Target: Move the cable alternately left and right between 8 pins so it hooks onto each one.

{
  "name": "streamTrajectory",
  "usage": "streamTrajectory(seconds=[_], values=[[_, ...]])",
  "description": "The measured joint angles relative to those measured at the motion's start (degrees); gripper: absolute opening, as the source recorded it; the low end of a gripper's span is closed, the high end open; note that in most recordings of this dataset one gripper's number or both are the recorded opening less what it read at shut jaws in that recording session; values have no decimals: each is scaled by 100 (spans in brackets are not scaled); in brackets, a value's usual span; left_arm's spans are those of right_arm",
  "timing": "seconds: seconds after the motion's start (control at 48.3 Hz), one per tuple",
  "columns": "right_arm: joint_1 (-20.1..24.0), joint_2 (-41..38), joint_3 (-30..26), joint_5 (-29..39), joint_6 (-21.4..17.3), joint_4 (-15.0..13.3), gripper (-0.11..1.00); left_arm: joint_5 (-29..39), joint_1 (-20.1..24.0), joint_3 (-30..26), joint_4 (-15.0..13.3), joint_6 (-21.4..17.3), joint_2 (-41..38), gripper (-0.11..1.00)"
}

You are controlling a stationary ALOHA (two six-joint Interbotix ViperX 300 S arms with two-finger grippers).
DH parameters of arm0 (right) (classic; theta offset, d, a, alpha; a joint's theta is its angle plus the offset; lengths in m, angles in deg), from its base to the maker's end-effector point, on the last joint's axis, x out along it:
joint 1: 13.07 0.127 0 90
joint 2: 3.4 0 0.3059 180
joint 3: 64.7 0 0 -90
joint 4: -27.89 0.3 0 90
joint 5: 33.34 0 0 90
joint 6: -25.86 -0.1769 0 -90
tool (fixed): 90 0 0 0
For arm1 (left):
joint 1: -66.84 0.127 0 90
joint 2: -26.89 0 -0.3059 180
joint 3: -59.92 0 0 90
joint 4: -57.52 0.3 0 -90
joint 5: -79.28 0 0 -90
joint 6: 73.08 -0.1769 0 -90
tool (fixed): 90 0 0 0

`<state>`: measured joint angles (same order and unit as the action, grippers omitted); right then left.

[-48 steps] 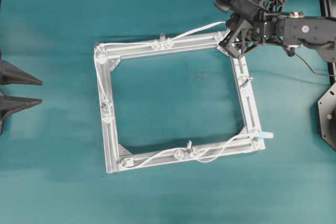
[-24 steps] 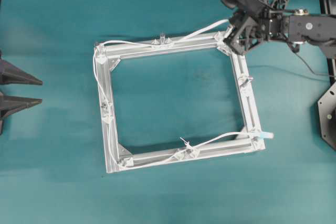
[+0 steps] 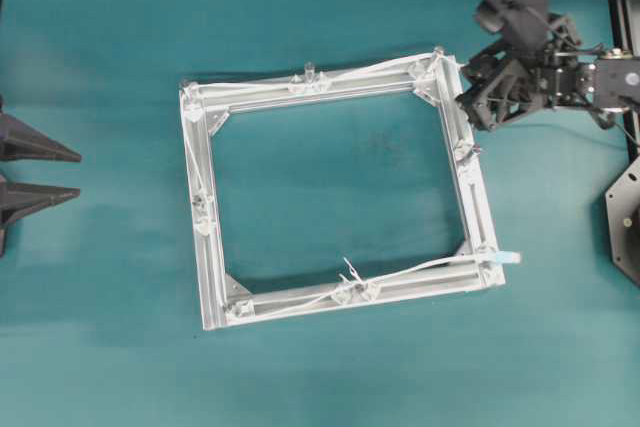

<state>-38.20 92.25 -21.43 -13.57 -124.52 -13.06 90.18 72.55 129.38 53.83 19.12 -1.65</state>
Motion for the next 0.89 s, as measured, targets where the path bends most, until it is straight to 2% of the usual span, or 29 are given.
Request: streamTrajectory(seconds=[0.248,0.58,0.683,0.89], values=[[9,97,237,-580,-782,18,18,-9,9,0,0,0,-9,54],[53,-316,229,-633,-2109,79,18,-9,0,0,-9,0,0,54],[62,-378,211,-633,-2250,97,18,-9,9,0,0,0,0,54],[88,-457,97,-633,-2250,211,17,-9,9,0,0,0,0,54]])
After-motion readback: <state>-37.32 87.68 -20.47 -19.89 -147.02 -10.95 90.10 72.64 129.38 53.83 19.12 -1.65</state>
